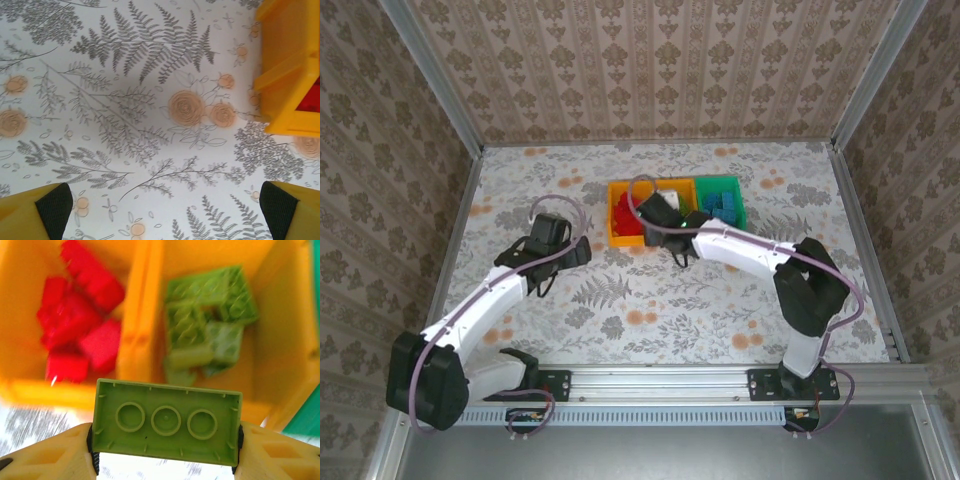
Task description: Sort the legos into containers by color
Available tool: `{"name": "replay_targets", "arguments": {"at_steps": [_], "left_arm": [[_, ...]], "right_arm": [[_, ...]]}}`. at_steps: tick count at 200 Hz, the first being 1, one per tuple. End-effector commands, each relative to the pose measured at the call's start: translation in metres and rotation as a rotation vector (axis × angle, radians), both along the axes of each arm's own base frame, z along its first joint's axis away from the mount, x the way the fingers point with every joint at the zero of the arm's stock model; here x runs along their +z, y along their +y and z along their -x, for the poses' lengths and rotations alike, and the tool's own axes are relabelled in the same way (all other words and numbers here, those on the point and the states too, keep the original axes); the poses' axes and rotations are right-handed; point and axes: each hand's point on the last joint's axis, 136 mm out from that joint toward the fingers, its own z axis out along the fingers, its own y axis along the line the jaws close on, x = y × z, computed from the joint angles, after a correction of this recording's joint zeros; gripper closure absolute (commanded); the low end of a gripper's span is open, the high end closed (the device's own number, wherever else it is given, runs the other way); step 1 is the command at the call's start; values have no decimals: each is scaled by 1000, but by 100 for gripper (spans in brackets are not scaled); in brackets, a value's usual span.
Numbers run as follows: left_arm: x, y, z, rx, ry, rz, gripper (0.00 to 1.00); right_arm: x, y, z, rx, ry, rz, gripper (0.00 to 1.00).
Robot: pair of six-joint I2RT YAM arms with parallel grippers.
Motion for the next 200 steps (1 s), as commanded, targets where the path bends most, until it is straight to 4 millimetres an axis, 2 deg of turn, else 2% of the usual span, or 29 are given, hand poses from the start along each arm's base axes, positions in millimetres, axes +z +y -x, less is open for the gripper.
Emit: {"name": "replay_targets", "arguments": {"at_steps": [1,24,49,60,81,96,117,131,151,166,174,179,182,186,200], "left_arm": [[-4,17,9,36,6,-57,0],[-5,22,11,45,-1,-64,0],[-8,24,11,45,5,-74,0],[-9,24,11,46,10,-80,0],[-11,26,11,48,13,-89,0],[-9,28,10,50,4,-98,0],[-8,32,8,58,-5,-126,0],[-4,40,6,72,-21,-175,0],[7,59,3,111,-59,-280,0],[19,73,0,137,-105,-375,0],[26,81,-2,153,-139,-425,0],[30,85,-3,163,-163,-454,0],[33,87,-5,167,-177,-469,0],[35,90,-6,174,-195,-491,0],[41,93,-15,158,-270,-559,0]], "right_arm": [[-6,-11,-29,5,29,0,39],[-9,-19,-55,-16,38,-13,39],[-17,-26,-74,-42,65,-14,38],[-20,-27,-79,-49,70,-23,32],[-17,-26,-82,-46,58,-37,12],[-8,-25,-80,-35,39,-55,1],[16,-27,-73,-17,-26,-78,0],[40,-35,-66,-2,-105,-77,0],[78,-67,-49,-3,-263,12,0],[98,-106,-33,-31,-387,126,0],[98,-131,-24,-51,-424,176,0],[87,-147,-20,-66,-420,210,0],[91,-157,-17,-84,-441,211,0],[87,-171,-13,-108,-445,220,0],[58,-215,-3,-191,-412,235,0]]}}
